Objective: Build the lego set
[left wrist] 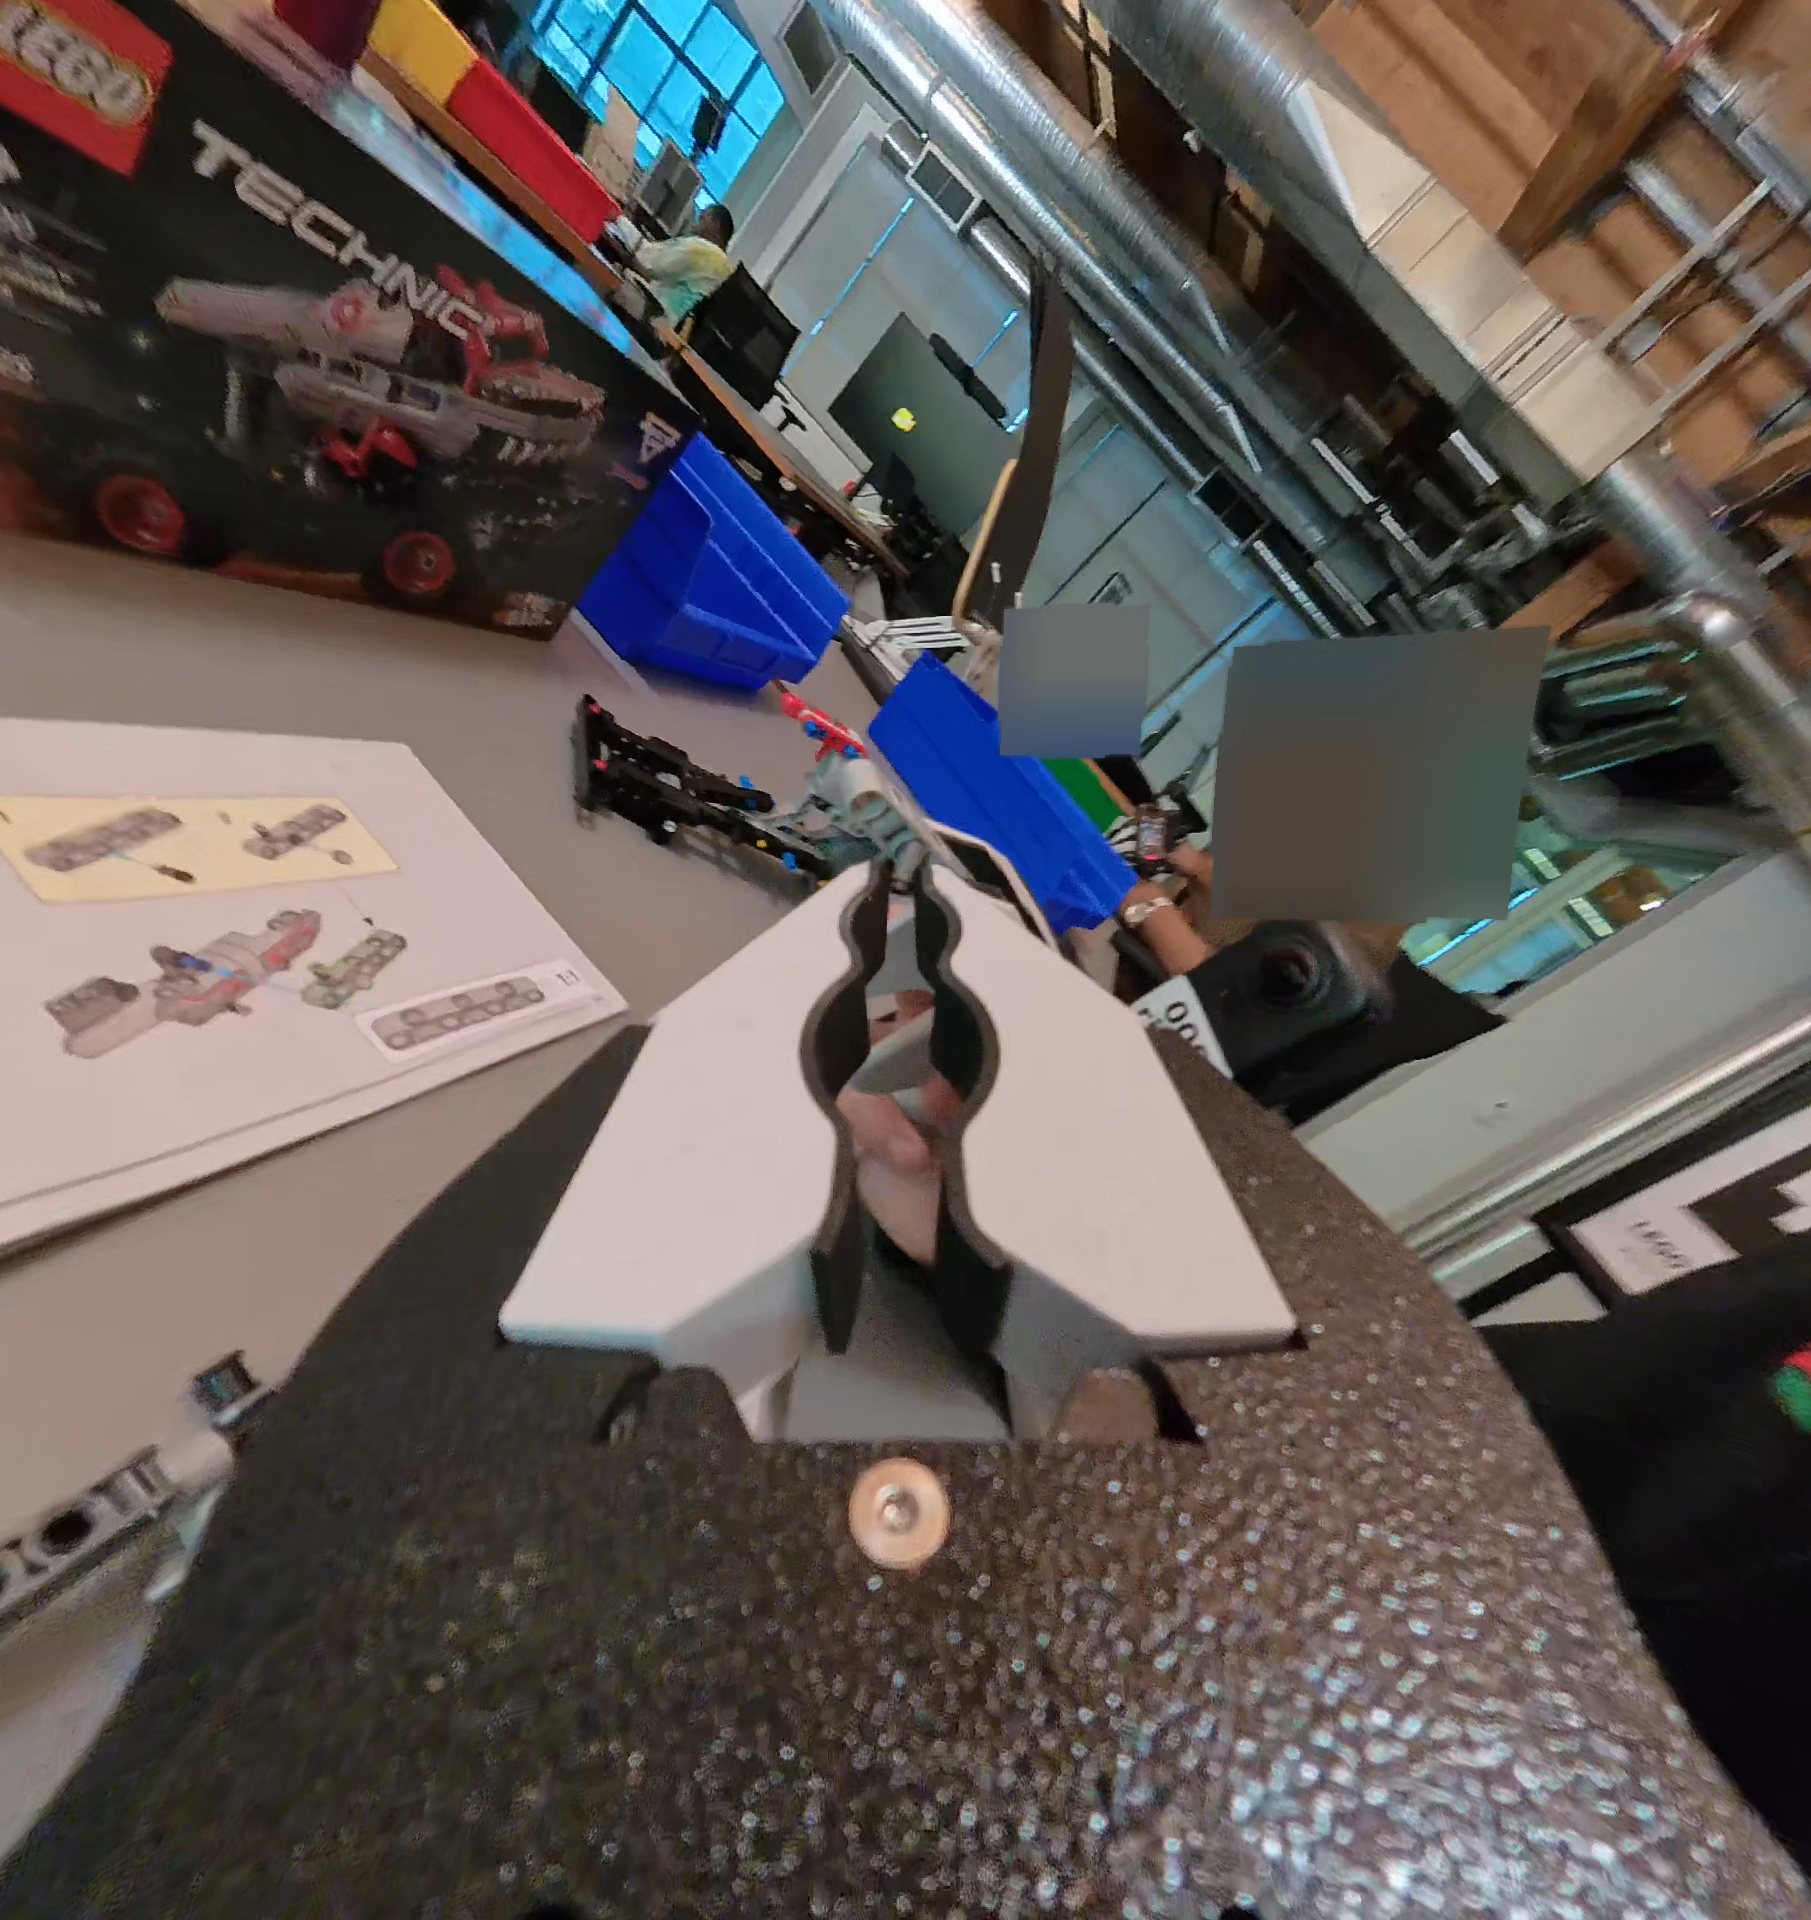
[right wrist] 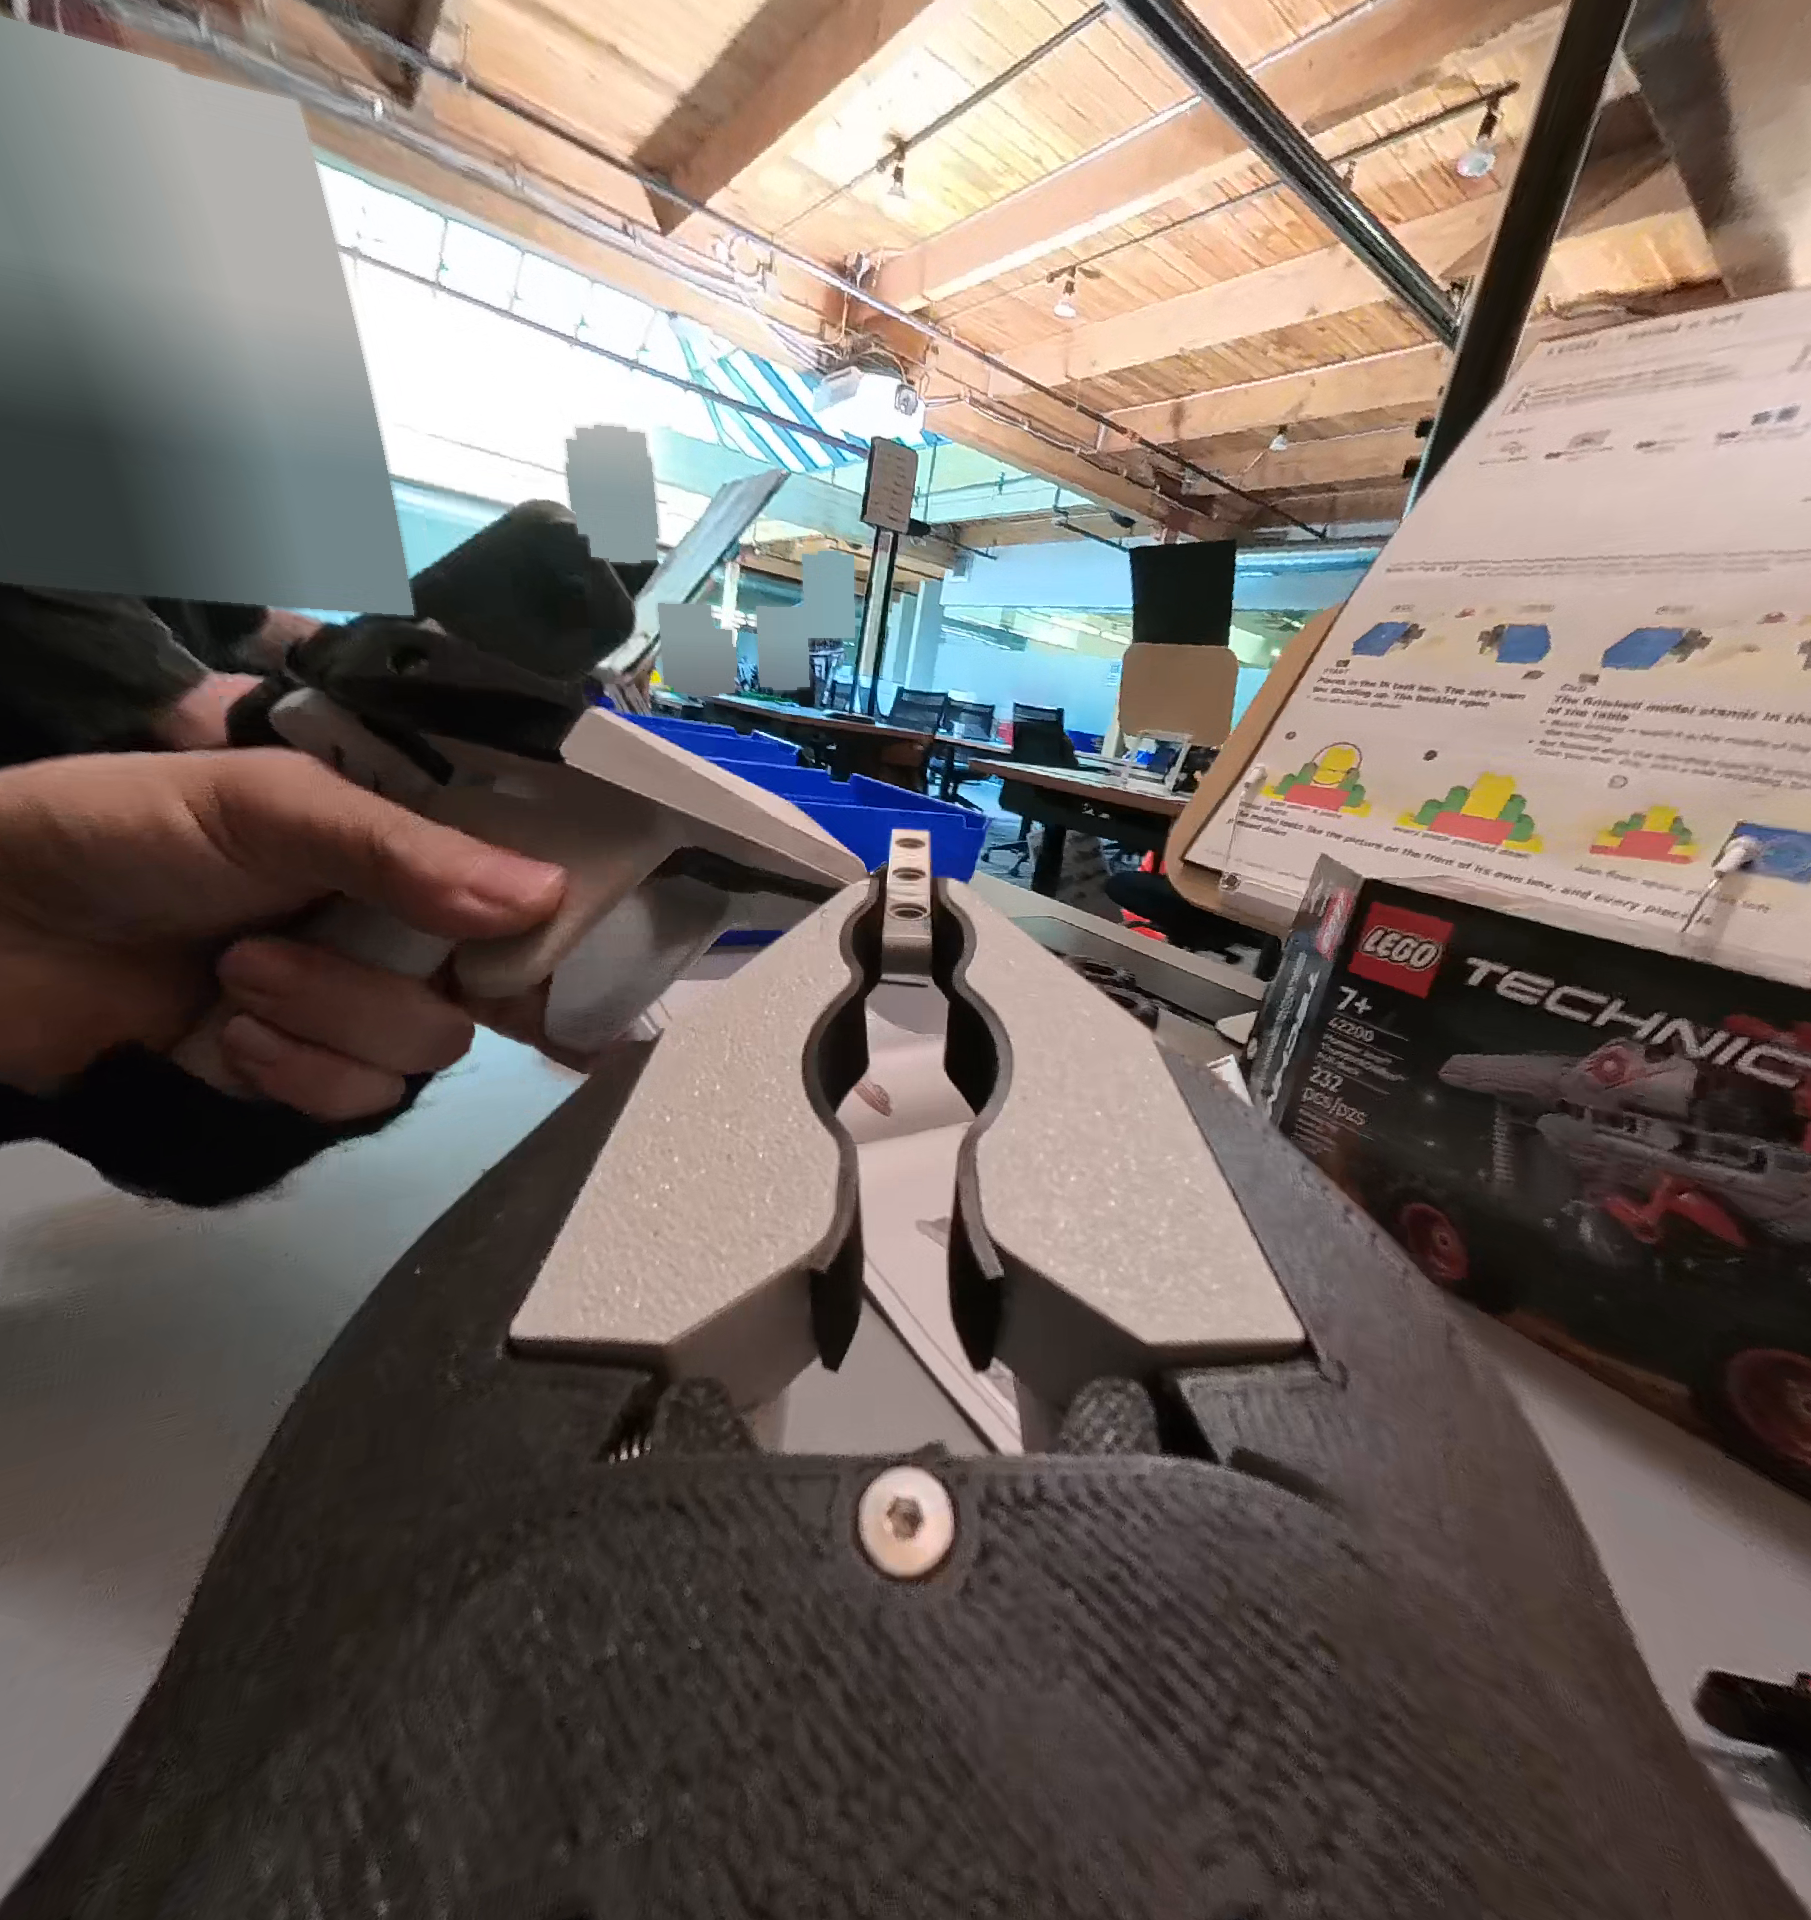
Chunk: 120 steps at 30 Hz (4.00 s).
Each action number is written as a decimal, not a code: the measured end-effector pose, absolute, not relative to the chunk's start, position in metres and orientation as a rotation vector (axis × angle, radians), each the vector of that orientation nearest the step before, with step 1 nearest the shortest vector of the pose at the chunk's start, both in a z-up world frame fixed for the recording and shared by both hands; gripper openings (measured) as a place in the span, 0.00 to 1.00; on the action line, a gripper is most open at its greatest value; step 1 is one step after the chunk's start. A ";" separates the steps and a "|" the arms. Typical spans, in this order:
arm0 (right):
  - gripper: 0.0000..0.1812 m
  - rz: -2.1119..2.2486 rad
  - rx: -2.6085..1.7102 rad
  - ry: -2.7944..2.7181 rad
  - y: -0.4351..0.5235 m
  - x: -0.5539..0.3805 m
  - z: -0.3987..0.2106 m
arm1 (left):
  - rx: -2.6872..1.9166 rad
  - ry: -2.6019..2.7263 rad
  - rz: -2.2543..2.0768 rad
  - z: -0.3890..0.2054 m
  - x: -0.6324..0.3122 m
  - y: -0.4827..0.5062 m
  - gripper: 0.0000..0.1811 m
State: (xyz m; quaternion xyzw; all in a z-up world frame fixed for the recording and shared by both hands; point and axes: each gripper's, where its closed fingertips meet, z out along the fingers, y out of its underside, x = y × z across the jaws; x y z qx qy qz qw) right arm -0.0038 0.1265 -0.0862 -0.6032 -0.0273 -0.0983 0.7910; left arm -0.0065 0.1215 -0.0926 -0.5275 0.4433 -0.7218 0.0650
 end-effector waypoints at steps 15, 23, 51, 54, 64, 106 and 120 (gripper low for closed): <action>0.04 -0.596 -1.479 -0.474 0.128 -0.017 -0.112 | -1.698 1.570 -2.024 -0.120 -0.019 0.123 0.02; 0.04 -0.384 -1.500 -0.247 0.132 -0.008 -0.111 | -1.732 1.424 -2.189 -0.116 -0.009 0.126 0.02; 0.04 0.055 -1.275 -0.100 0.107 -0.007 -0.081 | -1.119 1.646 -1.797 -0.084 -0.015 0.105 0.10; 0.03 0.110 -1.296 -0.149 0.104 -0.014 -0.084 | -1.013 1.652 -1.735 -0.077 -0.022 0.113 0.15; 0.04 0.347 -1.337 -0.331 0.103 -0.054 -0.096 | -0.683 1.981 -1.443 -0.104 -0.051 0.099 0.15; 0.04 0.341 -1.319 -0.421 0.099 -0.066 -0.100 | -0.652 2.005 -1.556 -0.107 -0.060 0.095 0.09; 0.03 0.344 -1.335 -0.440 0.100 -0.069 -0.102 | -0.643 2.026 -1.555 -0.110 -0.062 0.096 0.06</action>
